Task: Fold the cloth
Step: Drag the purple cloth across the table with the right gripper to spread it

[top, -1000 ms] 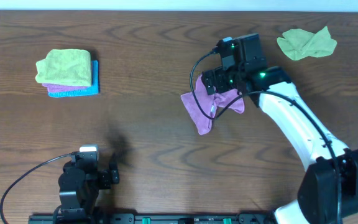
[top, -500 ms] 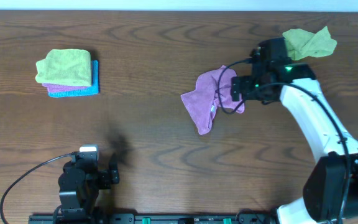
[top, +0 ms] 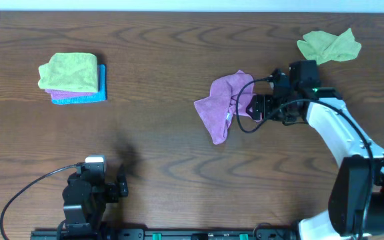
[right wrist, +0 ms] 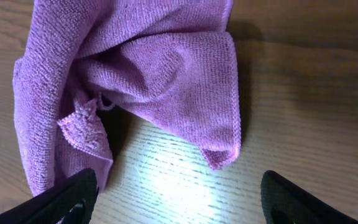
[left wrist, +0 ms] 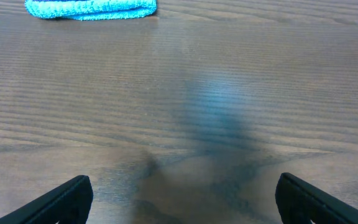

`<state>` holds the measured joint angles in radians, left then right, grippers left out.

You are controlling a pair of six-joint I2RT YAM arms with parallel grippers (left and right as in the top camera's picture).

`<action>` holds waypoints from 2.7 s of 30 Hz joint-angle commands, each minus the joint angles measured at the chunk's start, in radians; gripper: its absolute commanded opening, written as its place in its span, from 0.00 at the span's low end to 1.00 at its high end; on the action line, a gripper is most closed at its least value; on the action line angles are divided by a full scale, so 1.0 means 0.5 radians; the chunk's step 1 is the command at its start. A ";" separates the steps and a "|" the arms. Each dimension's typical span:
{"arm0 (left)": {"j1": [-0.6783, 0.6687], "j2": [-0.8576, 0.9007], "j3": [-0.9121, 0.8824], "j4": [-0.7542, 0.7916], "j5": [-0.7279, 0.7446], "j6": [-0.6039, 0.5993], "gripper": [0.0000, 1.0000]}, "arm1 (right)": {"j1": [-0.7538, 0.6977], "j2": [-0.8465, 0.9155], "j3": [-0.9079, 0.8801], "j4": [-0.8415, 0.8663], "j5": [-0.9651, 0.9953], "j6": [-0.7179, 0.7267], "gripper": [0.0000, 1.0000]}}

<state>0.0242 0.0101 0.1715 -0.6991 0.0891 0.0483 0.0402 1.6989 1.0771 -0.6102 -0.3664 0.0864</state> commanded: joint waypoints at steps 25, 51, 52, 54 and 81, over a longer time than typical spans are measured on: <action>-0.005 -0.013 -0.019 -0.052 -0.030 -0.021 0.95 | -0.102 0.361 -0.050 0.451 -0.287 0.130 0.10; -0.005 -0.013 -0.019 -0.052 -0.029 -0.021 0.95 | -0.111 -0.521 0.251 -0.871 0.120 0.263 0.01; -0.005 -0.013 -0.019 -0.052 -0.029 -0.021 0.95 | -0.111 -0.520 0.250 -0.903 0.181 0.263 0.02; -0.005 -0.013 -0.019 -0.052 -0.029 -0.021 0.95 | -0.111 -0.520 0.250 -0.940 0.310 0.266 0.02; -0.005 -0.013 -0.019 -0.052 -0.029 -0.021 0.95 | -0.108 -0.522 0.251 -1.275 0.828 0.263 0.87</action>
<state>0.0242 0.0101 0.1715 -0.6994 0.0891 0.0483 -0.0093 1.4425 1.1976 -1.2629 0.1894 0.3637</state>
